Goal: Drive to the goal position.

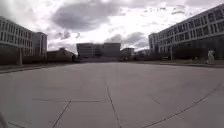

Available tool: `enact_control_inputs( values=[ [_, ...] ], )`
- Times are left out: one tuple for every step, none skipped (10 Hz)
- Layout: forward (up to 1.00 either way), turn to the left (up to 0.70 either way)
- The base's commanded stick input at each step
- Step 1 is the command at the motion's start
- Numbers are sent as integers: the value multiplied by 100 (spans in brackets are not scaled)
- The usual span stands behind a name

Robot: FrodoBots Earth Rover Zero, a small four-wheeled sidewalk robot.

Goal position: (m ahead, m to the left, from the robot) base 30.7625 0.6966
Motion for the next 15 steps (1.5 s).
enact_control_inputs(
  values=[
    [70, -30],
    [70, 29],
    [70, 1],
    [70, 1],
    [70, 1],
    [70, 1],
    [70, 1],
    [70, 1],
    [70, 1],
    [70, 1],
    [70, 1],
    [70, 1],
    [70, 1],
    [70, 1],
    [70, 1]
  ],
)
